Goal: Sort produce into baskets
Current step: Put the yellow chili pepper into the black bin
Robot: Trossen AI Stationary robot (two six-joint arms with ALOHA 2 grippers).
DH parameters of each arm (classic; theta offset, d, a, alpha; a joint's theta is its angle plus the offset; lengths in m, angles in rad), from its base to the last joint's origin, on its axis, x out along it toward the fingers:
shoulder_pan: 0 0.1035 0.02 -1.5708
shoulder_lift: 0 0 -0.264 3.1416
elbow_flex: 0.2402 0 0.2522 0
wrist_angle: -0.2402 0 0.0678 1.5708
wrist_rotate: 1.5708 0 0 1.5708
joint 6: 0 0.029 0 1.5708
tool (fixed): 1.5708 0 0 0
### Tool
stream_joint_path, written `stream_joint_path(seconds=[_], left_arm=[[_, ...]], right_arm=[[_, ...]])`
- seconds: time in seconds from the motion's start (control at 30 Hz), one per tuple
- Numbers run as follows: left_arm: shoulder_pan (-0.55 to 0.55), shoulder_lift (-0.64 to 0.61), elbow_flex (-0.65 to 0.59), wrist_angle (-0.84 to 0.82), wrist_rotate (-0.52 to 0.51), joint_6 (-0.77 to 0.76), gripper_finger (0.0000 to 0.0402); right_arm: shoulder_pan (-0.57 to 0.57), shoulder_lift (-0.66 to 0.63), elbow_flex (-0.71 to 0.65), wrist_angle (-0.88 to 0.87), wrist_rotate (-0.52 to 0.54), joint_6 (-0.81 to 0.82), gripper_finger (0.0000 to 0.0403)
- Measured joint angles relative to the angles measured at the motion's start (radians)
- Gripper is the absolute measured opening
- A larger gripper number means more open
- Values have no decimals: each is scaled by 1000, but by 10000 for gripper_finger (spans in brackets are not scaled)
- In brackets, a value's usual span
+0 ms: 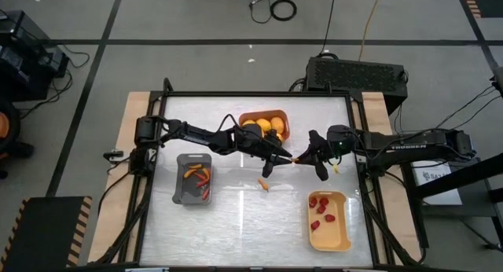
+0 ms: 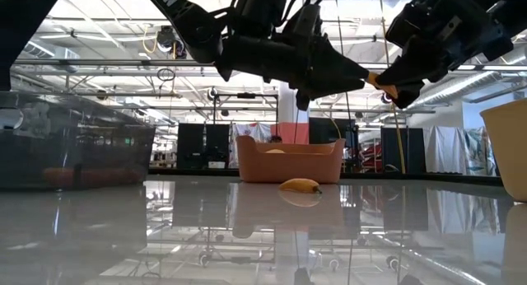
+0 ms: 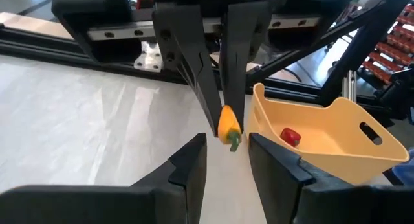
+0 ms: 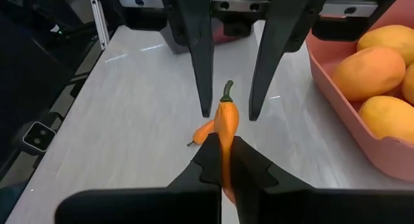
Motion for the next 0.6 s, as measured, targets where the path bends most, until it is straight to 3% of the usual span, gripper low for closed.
stream_joint_path(seconds=[0.2,0.6], left_arm=[[0,0,0,0,0,0,102],[0,0,0,0,0,0,100]], right_arm=[[0,0,0,1,0,7,7],[-1,0,0,-25,0,7,7]])
